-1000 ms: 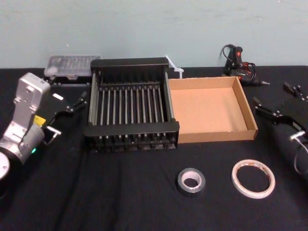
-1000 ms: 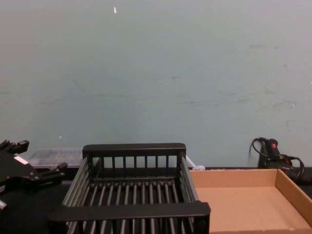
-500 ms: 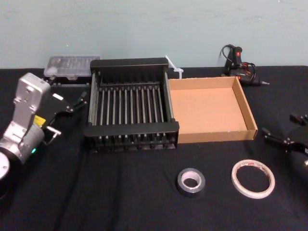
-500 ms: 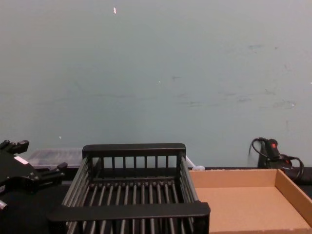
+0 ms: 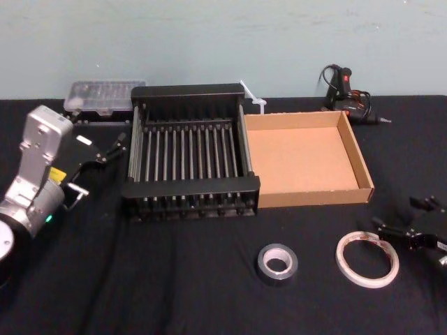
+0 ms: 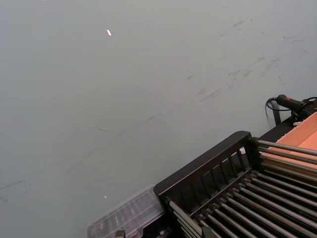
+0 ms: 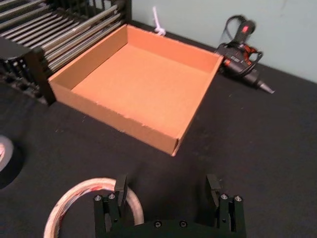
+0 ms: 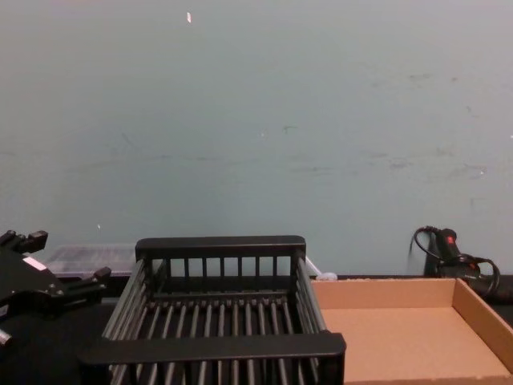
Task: Pick up the white tape and place it into the black box , Pick up the silver tape and place it into the brown box.
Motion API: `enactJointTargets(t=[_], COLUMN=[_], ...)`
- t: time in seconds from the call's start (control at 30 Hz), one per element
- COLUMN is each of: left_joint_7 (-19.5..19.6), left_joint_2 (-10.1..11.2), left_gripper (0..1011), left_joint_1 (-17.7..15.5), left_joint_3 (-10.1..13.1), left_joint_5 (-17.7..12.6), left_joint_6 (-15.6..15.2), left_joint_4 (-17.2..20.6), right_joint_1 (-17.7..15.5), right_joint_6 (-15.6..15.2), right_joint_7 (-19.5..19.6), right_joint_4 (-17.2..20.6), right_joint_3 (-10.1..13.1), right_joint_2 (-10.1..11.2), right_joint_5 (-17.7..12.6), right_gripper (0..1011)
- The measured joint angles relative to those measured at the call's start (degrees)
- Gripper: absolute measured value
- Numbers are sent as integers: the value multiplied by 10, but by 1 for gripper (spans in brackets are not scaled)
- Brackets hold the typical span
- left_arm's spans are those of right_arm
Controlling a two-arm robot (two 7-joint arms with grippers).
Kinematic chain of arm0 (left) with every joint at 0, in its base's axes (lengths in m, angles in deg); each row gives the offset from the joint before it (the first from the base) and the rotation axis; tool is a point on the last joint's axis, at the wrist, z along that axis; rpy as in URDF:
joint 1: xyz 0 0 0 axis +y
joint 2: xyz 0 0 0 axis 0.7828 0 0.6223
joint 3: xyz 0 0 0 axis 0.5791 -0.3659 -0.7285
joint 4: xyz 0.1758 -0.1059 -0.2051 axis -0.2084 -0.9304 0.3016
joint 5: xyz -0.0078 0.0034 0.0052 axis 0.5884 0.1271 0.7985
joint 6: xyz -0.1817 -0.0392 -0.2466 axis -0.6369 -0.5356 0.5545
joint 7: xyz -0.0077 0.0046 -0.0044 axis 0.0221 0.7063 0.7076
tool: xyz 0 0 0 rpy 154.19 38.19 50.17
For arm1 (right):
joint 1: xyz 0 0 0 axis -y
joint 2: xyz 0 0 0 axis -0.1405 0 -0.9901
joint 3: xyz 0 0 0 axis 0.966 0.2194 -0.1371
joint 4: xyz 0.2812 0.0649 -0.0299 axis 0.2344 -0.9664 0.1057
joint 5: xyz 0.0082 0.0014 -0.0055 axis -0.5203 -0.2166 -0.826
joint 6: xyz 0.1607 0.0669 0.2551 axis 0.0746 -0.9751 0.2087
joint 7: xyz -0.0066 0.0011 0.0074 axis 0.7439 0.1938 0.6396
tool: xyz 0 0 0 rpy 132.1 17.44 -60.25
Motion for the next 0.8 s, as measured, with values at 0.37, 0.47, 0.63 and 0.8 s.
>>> enactJointTargets(t=[0.37, 0.47, 0.63, 0.8], left_joint_7=[0, 0, 0, 0], left_joint_2=[0, 0, 0, 0], left_gripper=[1001, 1001, 1001, 1001], left_joint_1=[0, 0, 0, 0], left_joint_3=[0, 0, 0, 0], left_joint_5=[0, 0, 0, 0], left_joint_6=[0, 0, 0, 0], left_joint_4=[0, 0, 0, 0], right_joint_1=[-4, -5, -3, 0], right_joint_6=[-16, -18, -22, -27], right_joint_7=[-40, -50, -61, -68], right_joint_4=[-2, -5, -10, -15], right_joint_3=[0, 1, 0, -2], right_joint_2=[5, 4, -1, -4], right_joint_5=[0, 4, 12, 16], right_gripper=[1002, 1002, 1002, 1002])
